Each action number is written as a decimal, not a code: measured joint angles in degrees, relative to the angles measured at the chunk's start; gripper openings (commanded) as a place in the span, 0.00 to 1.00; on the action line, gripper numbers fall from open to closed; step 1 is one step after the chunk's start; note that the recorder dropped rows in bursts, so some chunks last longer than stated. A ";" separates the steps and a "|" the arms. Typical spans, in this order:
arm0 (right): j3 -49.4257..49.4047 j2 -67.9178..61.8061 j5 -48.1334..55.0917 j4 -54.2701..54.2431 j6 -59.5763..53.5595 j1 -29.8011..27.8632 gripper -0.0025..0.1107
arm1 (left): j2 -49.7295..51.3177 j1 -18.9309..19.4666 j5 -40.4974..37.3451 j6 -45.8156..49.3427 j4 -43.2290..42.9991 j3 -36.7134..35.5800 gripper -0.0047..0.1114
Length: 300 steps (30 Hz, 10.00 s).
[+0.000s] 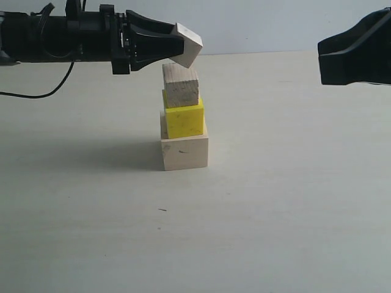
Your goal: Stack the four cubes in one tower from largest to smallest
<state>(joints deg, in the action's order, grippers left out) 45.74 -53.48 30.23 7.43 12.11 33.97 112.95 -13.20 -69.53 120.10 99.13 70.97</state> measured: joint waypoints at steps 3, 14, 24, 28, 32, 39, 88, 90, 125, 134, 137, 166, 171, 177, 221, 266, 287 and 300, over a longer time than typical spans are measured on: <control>0.00 0.00 0.00 0.00 0.00 0.00 0.02 | 0.00 -0.24 0.00 0.00 0.00 0.00 0.04; 0.00 0.00 0.00 0.00 0.00 0.00 0.02 | 0.00 -0.47 2.96 0.00 -1.12 0.00 0.04; 0.00 0.00 0.00 0.00 0.00 0.00 0.02 | 0.00 -0.47 2.99 0.00 -2.69 0.19 0.08; 0.00 0.00 0.00 0.00 0.00 0.00 0.02 | 0.00 -0.47 2.35 0.00 -3.27 0.19 0.34; 0.00 0.00 0.00 0.00 0.00 0.00 0.02 | 0.00 -0.47 1.52 -0.20 -3.76 0.19 0.44; 0.00 0.00 0.00 0.00 0.00 0.00 0.02 | 0.00 -0.47 1.42 -0.31 -3.87 0.19 0.44; 0.00 0.00 0.08 0.00 0.00 0.00 0.02 | 0.00 0.58 -0.05 -0.42 -5.72 0.19 0.62; 0.00 0.00 0.08 0.00 0.00 0.00 0.02 | 0.00 0.58 -0.05 -0.42 -4.93 0.19 0.62; 3.88 -25.78 -20.67 0.00 1.16 -6.73 0.02 | -12.17 6.61 11.54 -42.63 -13.53 -1.59 0.04; 8.86 -37.15 -22.74 -0.74 1.29 -8.41 0.02 | -12.17 6.61 16.56 -49.89 -13.53 -6.28 0.04; 10.16 -39.11 -22.63 -2.32 1.40 -8.41 0.02 | -12.17 6.61 16.56 -53.08 -13.53 -6.52 0.04; 22.23 -35.87 9.72 -45.44 -37.06 -21.93 0.02 | -13.38 6.61 11.00 -56.06 -13.53 -9.38 0.04; 22.23 -40.16 14.57 -60.75 -48.98 -25.82 0.02 | -14.32 6.61 14.85 -57.16 -13.53 -12.56 0.04; 22.32 -47.69 16.72 -70.38 -56.51 -26.12 0.02 | -14.36 6.61 14.31 -57.54 -13.53 -13.64 0.04; 22.32 -56.49 28.06 -91.08 -71.02 -24.19 0.02 | -14.56 6.61 13.25 -57.75 -11.81 -13.79 0.04; 22.32 -56.49 25.37 -92.28 -72.78 -21.35 0.02 | -14.56 6.61 12.43 -57.64 -11.39 -13.79 0.04; 22.32 -56.49 21.06 -92.45 -73.88 -20.88 0.02 | -14.56 6.61 12.39 -57.64 -11.39 -13.79 0.04; 22.32 -56.49 20.98 -93.48 -75.30 -20.74 0.02 | -14.56 6.61 12.39 -57.64 -11.12 -13.79 0.04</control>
<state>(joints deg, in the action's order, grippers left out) 68.07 -109.97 51.21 -86.05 -63.19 13.23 98.38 -6.59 -57.14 62.46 88.01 57.19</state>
